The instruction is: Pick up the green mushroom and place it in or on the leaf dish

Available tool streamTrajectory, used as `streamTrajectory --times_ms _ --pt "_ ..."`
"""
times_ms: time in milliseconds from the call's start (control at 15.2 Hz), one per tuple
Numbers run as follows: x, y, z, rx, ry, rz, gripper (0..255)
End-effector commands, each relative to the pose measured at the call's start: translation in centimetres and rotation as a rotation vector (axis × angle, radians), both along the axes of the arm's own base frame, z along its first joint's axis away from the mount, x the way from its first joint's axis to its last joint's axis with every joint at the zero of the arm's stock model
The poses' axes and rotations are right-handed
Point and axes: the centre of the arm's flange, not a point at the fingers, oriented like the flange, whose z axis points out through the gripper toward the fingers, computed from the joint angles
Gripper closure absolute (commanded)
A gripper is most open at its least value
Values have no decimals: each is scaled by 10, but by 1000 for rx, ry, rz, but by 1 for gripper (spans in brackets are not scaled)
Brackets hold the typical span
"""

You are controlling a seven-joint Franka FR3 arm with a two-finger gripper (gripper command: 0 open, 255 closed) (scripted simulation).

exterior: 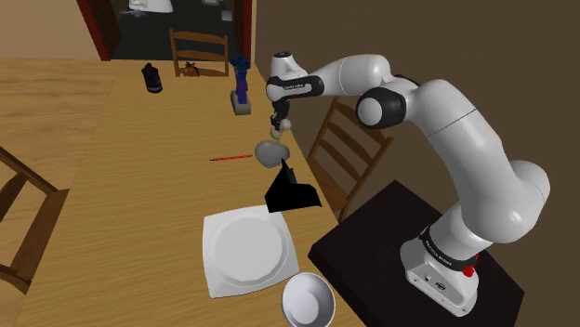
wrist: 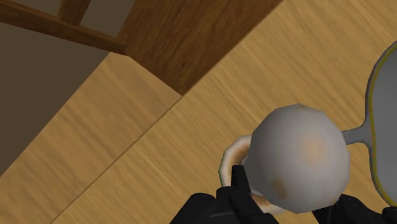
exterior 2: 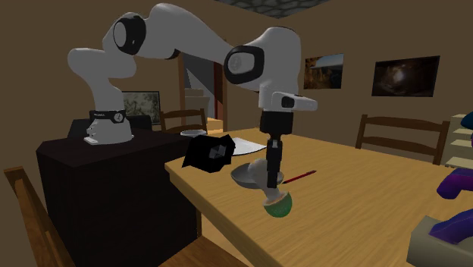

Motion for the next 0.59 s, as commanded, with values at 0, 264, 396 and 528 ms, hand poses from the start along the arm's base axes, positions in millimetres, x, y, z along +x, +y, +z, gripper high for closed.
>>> streamTrajectory --times_ms 0,264,396,528 --pt "-2 0 11 0 0 0 255" --pt "-2 0 32 0 0 0 255" --pt "-2 0 42 0 0 0 255" --pt "-2 0 53 0 0 0 255"
